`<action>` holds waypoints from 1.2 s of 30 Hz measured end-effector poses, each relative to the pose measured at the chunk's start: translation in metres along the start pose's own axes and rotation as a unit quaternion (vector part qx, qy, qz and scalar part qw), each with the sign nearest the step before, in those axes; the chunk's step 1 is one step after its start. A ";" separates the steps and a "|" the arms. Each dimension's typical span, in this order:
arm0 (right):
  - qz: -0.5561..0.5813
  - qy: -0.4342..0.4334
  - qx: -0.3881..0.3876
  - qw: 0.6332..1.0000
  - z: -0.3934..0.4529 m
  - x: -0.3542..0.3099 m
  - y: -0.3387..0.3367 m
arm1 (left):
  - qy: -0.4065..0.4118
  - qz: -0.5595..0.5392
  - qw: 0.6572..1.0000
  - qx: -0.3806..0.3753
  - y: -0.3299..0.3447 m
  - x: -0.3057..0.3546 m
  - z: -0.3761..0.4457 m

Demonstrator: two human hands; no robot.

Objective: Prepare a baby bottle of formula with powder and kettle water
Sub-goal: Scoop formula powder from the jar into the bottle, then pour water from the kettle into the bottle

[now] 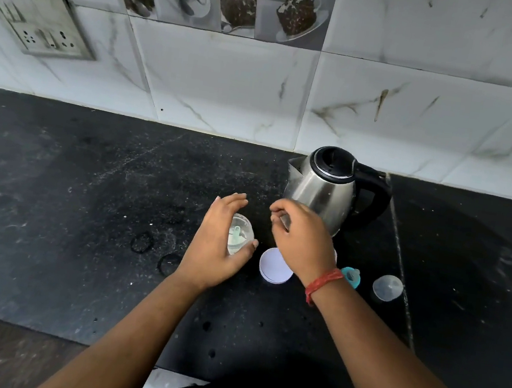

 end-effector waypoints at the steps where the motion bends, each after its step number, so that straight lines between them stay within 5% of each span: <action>1: 0.004 0.004 0.021 1.000 -0.002 0.006 -0.013 | 0.011 -0.002 1.000 0.001 0.003 0.008 0.003; 15: 0.052 0.176 0.121 0.976 -0.020 0.127 -0.121 | 0.006 -0.016 0.989 -0.149 0.107 0.052 0.014; 25: 0.113 0.265 0.078 0.954 0.017 0.182 -0.128 | -0.098 -0.037 0.974 -0.202 0.152 0.041 0.009; 36: 0.158 0.246 0.010 0.956 0.055 0.189 -0.106 | -0.138 -0.031 0.959 -0.248 0.174 0.024 0.009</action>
Point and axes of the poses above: each hand's wrist, its own z-axis towards the middle knuckle, its own y-axis out of the palm, x = y × z, the point moved 9 cm from there along z, towards the middle knuckle, and after that the axes turned 7 degrees about z, right-handed, at the moved point
